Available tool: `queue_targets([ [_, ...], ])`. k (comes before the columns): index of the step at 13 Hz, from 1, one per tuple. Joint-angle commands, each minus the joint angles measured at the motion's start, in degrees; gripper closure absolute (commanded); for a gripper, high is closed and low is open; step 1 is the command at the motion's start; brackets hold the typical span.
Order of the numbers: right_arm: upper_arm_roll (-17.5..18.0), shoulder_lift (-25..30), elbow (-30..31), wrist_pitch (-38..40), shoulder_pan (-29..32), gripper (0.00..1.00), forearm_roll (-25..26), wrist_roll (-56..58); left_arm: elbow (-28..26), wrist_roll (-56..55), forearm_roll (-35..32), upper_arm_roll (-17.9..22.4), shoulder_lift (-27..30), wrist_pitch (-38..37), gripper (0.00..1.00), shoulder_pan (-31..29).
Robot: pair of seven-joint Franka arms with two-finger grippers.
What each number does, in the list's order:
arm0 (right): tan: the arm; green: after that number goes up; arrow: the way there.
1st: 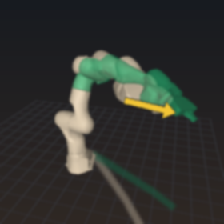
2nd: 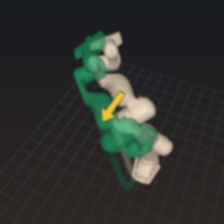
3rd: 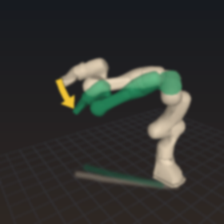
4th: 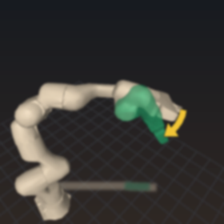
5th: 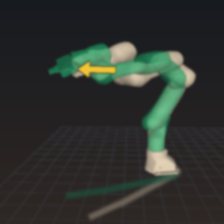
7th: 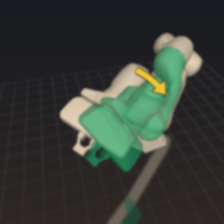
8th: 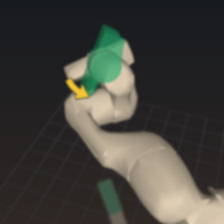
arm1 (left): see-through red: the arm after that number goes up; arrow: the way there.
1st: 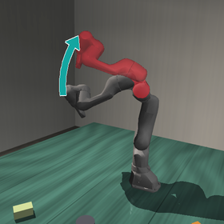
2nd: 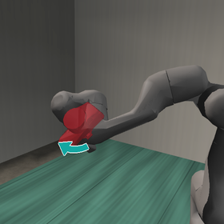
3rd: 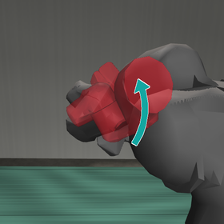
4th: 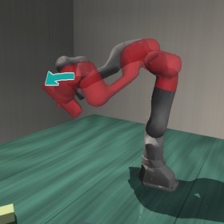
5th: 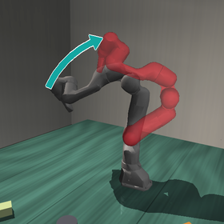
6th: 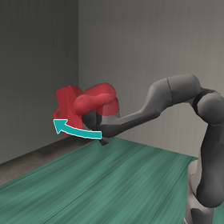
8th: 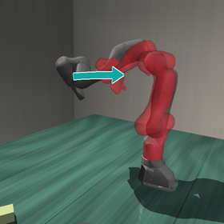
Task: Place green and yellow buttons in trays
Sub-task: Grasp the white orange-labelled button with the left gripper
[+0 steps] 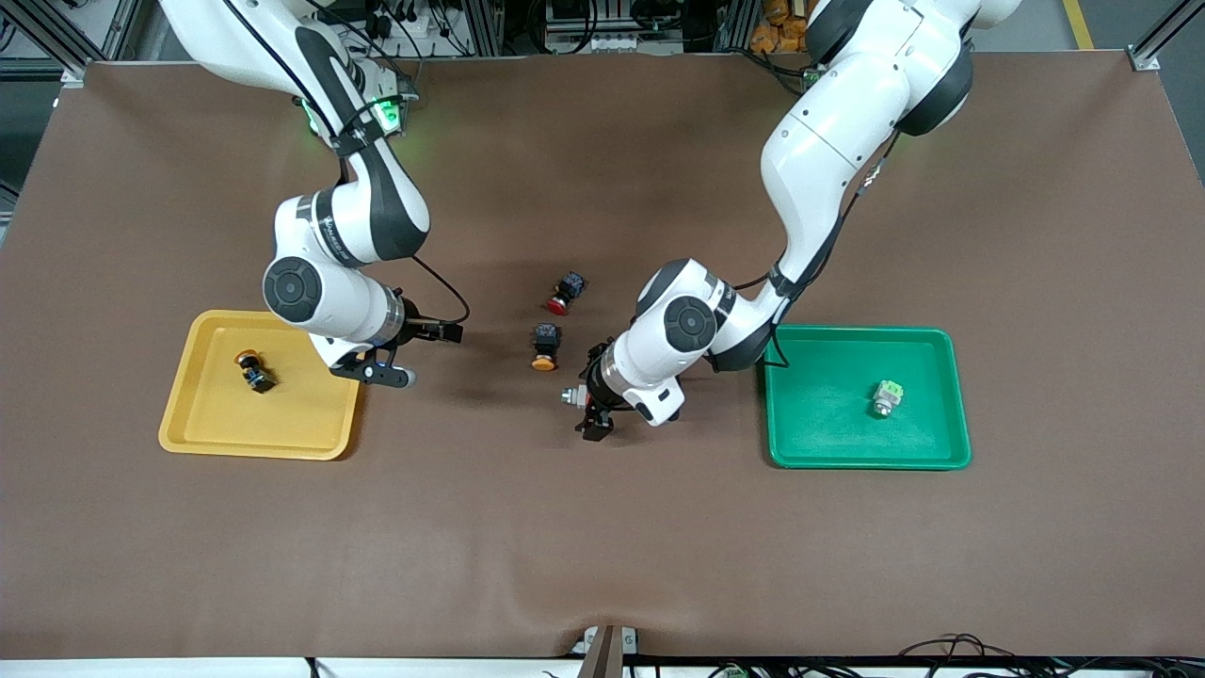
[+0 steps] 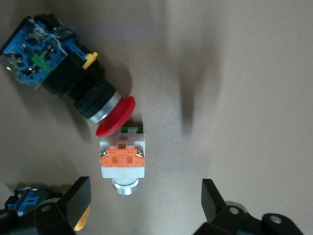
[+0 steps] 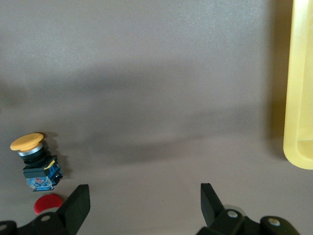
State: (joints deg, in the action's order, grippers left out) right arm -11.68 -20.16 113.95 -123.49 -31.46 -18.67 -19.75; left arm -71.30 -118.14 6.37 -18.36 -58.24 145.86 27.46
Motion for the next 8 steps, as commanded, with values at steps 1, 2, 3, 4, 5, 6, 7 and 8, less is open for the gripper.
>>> queue_targets([
  [1, -0.45, 0.47, 0.84, -0.62, -0.62, 0.0, -0.67, -0.73, 1.86, -1.92, 1.1, 0.34, -1.79, 1.44, 0.0, 0.75],
  [2, -0.45, 0.47, 0.84, -0.62, -0.62, 0.0, -0.67, -0.82, 1.86, -1.92, 1.27, 0.34, -1.88, 1.53, 0.0, 0.67],
  [3, -0.45, 0.47, 0.84, -0.7, -0.62, 0.0, -0.67, -0.73, 1.86, -1.92, 1.8, 0.43, -1.96, 1.62, 0.0, 0.67],
  [4, -0.45, 0.47, 0.84, -0.7, -0.62, 0.0, -0.67, -0.82, 1.78, -1.92, 1.89, 0.43, -2.31, 1.7, 0.0, 0.67],
  [5, -0.45, 0.47, 0.84, -0.7, -0.62, 0.0, -0.67, -0.73, 1.86, -1.92, 1.89, 0.43, -2.4, 1.79, 0.0, 0.75],
  [6, -0.45, 0.47, 0.84, -0.7, -0.62, 0.0, -0.67, -0.82, 1.86, -1.92, 1.89, 0.35, -2.4, 1.79, 0.0, 0.67],
  [7, -0.45, 0.47, 0.75, -0.7, -0.62, 0.0, -0.67, -0.73, 1.78, -1.92, 1.89, 0.43, -2.49, 2.05, 0.0, 0.67],
  [8, -0.45, 0.47, 0.75, -0.62, -0.62, 0.0, -0.67, -0.73, 1.77, -1.83, 1.89, 0.52, -2.58, 2.14, 0.0, 0.75],
])
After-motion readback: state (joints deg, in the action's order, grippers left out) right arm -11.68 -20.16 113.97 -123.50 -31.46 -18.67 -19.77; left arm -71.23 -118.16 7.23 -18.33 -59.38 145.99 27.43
